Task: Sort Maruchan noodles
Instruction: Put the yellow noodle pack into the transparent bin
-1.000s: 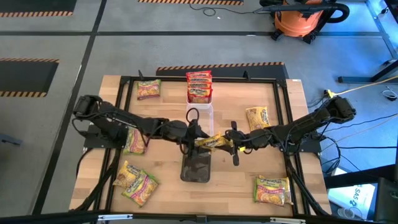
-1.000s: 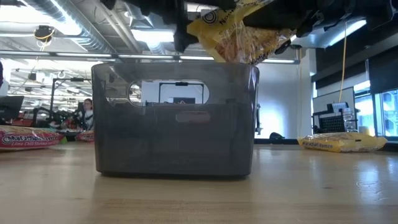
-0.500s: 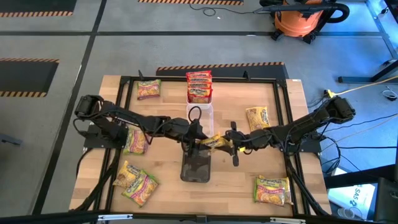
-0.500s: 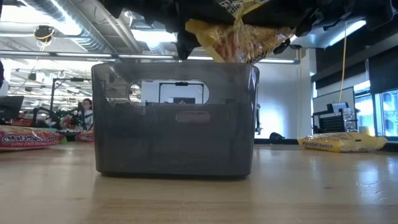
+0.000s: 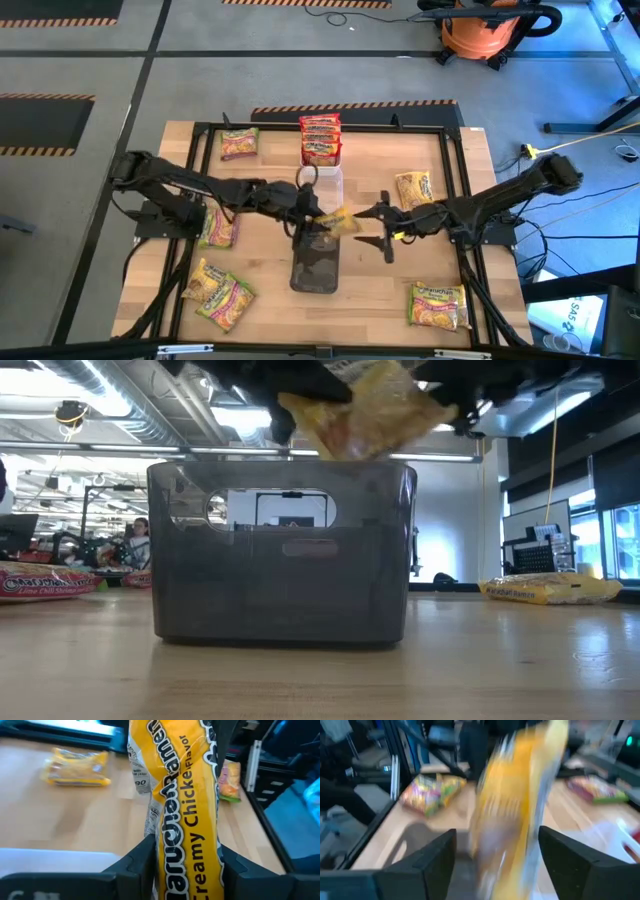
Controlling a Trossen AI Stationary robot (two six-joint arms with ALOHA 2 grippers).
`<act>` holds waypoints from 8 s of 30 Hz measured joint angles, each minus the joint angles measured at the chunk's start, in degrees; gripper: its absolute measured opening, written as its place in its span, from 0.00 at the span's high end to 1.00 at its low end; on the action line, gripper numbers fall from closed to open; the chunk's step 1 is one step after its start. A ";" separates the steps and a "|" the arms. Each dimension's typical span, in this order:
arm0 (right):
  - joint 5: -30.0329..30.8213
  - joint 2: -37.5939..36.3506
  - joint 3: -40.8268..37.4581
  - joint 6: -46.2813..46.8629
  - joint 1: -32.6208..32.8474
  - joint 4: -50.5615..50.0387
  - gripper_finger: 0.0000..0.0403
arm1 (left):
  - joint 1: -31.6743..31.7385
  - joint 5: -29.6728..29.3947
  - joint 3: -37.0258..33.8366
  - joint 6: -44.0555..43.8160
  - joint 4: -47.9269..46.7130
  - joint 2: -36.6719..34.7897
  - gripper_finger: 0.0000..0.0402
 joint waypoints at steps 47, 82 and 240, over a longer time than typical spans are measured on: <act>9.70 -9.60 -5.49 16.37 -0.02 -24.00 0.32 | 26.34 6.18 6.75 28.63 -18.26 16.77 0.69; 8.61 -9.60 -5.49 16.54 -0.02 -24.02 0.32 | 26.82 2.81 6.51 23.85 -20.04 13.28 0.54; 27.93 17.81 15.04 -71.17 10.86 -7.50 0.62 | 4.41 13.69 27.85 6.03 -28.65 11.18 1.00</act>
